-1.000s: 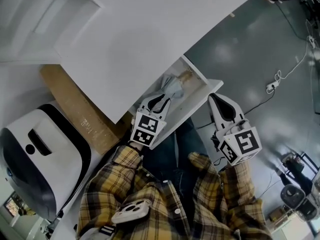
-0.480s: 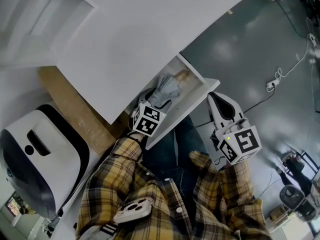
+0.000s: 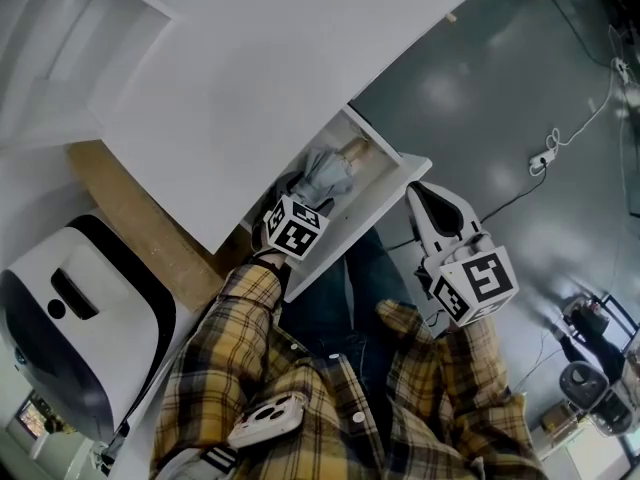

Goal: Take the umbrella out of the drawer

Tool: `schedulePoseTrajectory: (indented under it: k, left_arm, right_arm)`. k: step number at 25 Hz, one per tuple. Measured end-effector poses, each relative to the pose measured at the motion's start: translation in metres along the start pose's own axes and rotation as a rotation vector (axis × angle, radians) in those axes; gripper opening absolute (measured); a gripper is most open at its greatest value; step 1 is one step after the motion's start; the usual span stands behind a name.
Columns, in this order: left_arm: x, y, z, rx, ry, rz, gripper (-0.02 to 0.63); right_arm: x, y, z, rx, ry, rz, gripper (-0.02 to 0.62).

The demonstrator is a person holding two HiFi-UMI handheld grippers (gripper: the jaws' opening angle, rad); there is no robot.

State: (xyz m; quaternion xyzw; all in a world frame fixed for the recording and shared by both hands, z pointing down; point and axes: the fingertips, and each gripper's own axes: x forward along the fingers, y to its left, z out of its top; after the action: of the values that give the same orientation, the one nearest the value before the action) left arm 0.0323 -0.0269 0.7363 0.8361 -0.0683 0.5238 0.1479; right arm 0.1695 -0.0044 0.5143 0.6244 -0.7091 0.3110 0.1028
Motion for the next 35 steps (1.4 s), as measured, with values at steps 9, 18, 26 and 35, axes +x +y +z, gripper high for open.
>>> schedulePoseTrajectory:
  k: [9, 18, 26, 35]
  left_arm:
    - [0.024, 0.004, -0.016, 0.086, 0.111, 0.022, 0.357]
    - [0.038, 0.008, -0.027, 0.163, 0.167, 0.046, 0.356]
    - [0.042, 0.008, -0.029, 0.171, 0.196, 0.012, 0.356]
    - [0.042, 0.006, -0.026, 0.169, 0.211, 0.008, 0.356]
  right_arm:
    - [0.009, 0.004, -0.002, 0.006, 0.011, 0.021, 0.018]
    - [0.010, 0.012, -0.002, 0.008, 0.011, 0.023, 0.018]
    - [0.007, 0.014, -0.006, 0.015, 0.009, 0.022, 0.018]
    - [0.002, 0.016, -0.009, 0.020, 0.012, 0.023, 0.018]
